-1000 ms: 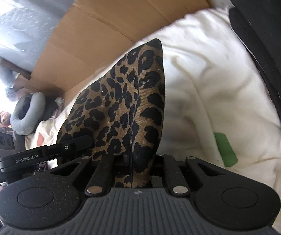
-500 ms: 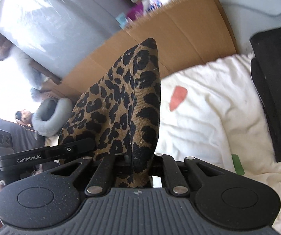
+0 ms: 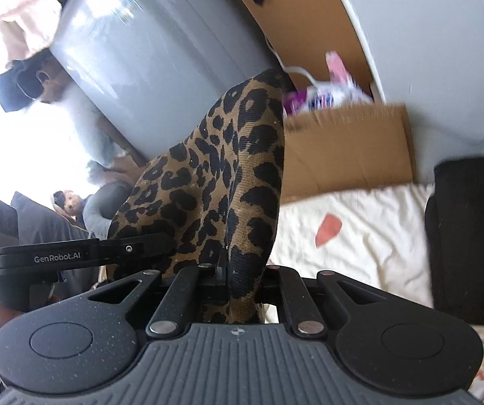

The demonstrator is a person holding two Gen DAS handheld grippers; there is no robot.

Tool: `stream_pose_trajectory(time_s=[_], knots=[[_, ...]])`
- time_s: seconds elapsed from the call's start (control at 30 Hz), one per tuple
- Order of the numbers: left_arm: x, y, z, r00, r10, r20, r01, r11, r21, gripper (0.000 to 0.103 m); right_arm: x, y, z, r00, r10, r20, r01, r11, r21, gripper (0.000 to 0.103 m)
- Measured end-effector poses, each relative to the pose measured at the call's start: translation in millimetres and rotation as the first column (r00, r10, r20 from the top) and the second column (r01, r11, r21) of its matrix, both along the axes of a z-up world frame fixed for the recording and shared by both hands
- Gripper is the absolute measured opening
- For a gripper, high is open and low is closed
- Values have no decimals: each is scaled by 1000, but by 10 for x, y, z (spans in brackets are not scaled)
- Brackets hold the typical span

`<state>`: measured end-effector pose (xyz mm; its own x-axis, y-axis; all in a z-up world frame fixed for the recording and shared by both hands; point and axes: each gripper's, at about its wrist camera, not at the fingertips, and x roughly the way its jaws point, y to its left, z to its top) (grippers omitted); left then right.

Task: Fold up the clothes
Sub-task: 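Lift the leopard-print strip high with both grippers, carrying it toward the clothes pile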

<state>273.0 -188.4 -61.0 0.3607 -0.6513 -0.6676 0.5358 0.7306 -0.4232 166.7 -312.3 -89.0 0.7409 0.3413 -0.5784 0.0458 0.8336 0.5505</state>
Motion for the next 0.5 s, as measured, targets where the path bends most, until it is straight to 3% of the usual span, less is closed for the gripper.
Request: stream_pose_trajectory(time_s=[0.5], knots=[[-495, -361, 1213, 996, 8, 92, 0, 997, -78, 26, -400, -386, 1391, 994, -21, 111, 33, 994, -102, 7]])
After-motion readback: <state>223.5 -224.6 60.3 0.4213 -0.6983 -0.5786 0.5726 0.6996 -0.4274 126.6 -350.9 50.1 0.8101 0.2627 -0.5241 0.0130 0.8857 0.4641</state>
